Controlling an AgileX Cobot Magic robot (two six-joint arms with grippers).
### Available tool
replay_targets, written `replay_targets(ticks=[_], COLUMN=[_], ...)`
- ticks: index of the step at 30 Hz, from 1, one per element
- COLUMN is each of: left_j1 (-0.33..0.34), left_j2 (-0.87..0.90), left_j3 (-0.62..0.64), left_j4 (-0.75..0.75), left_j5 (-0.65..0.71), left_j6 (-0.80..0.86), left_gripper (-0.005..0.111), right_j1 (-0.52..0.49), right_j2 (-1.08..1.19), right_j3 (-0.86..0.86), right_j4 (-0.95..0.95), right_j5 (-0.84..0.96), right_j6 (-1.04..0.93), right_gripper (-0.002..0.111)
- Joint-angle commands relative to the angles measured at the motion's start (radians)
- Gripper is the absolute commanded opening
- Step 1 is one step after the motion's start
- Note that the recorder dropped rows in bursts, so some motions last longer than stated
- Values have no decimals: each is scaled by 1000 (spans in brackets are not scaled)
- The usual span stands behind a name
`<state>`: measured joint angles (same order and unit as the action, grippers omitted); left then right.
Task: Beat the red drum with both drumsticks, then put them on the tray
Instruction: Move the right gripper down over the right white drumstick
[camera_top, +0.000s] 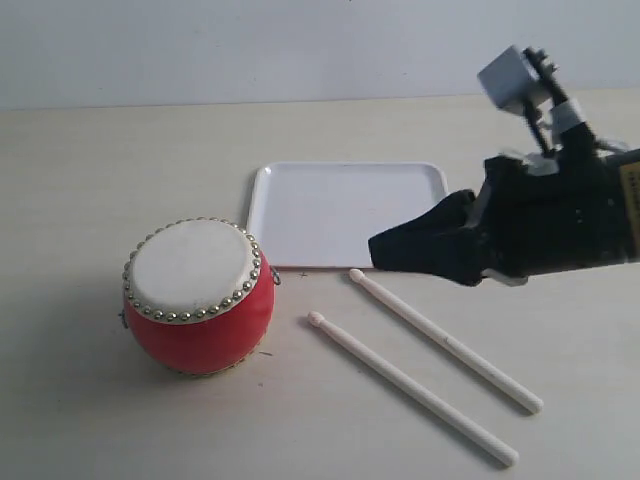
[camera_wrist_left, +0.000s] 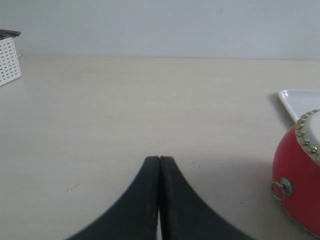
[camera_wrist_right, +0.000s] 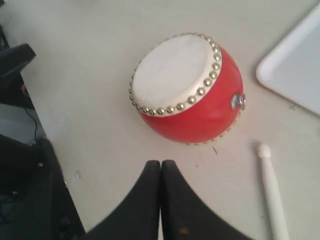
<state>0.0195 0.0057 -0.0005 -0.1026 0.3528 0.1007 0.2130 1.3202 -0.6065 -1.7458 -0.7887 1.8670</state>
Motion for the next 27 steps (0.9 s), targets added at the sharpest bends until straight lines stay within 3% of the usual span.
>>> replay_targets(ticks=[1,6,12,21,27], left_j1=[1,1,1,1,1], left_j2=[-6,-6,-6,-6,-6], left_j3=[0,0,0,0,0], left_j4=[-5,-5,-5,-5,-5], left_j5=[-1,-1,-1,-1,-1], left_j6=[3,3,3,3,3], left_gripper=[0,0,0,0,0], right_j1=[61,72,72,72,72], right_j2=[75,91,91,91,91], right_j3=[-9,-9,-9,81,91], right_j4=[1,1,1,1,1], right_j5=[49,176,148,284,359], right_j6=[-65,-157,-226,-226,-211], right_gripper=[0,0,2,35,40])
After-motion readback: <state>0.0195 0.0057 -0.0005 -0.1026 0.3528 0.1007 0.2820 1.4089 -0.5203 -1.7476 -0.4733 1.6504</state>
